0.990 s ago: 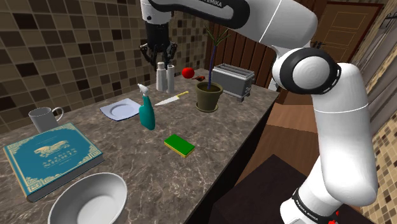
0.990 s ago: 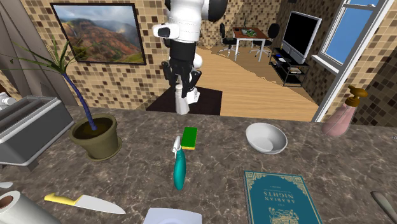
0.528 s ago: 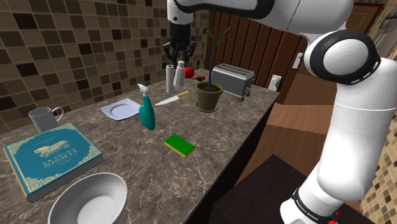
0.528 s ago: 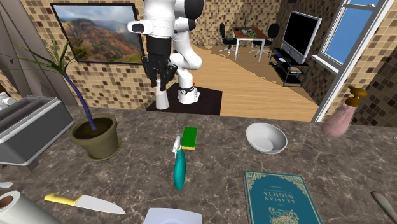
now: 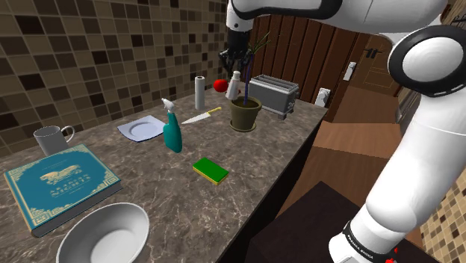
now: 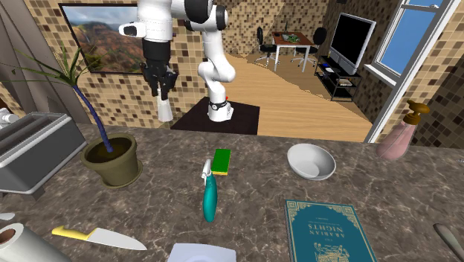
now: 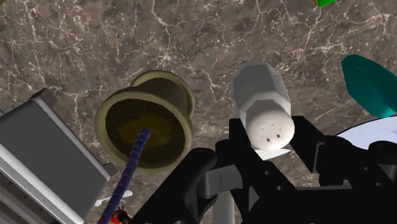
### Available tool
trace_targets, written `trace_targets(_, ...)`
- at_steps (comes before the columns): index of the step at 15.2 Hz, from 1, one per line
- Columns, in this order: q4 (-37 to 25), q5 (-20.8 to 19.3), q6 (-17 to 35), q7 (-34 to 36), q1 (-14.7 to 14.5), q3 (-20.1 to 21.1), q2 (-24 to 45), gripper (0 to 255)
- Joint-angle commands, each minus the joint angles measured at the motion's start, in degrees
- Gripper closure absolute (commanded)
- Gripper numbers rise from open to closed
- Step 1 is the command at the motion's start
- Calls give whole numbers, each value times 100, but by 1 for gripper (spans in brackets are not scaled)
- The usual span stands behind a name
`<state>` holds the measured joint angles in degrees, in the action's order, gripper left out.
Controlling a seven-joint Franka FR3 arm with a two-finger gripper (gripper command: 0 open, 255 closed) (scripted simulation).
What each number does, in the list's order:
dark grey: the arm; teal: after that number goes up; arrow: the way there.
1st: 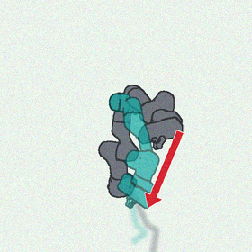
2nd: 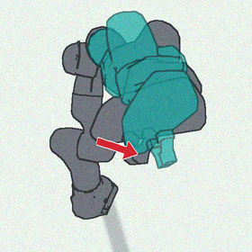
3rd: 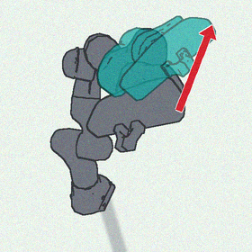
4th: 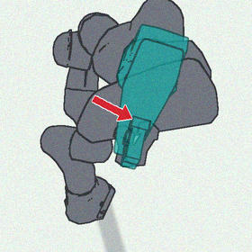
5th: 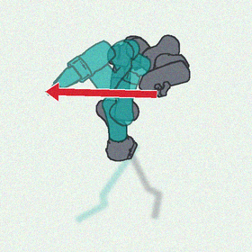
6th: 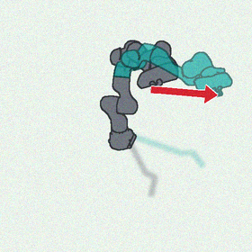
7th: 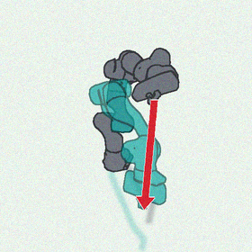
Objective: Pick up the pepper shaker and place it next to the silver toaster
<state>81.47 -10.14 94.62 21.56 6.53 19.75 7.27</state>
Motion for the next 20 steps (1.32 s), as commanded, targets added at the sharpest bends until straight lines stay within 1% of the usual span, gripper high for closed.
trace_targets(1, 227, 116, 82, -307, 197, -123, -201, 255)
trace_targets(5, 533, 275, 231, -872, 526, -378, -444, 255)
trace_targets(10, 732, 419, 358, -1568, 897, -709, -598, 255)
trace_targets(15, 740, 526, 432, -2250, 1243, -1042, -594, 255)
trace_targets(20, 555, 620, 452, -2914, 1585, -1354, -437, 255)
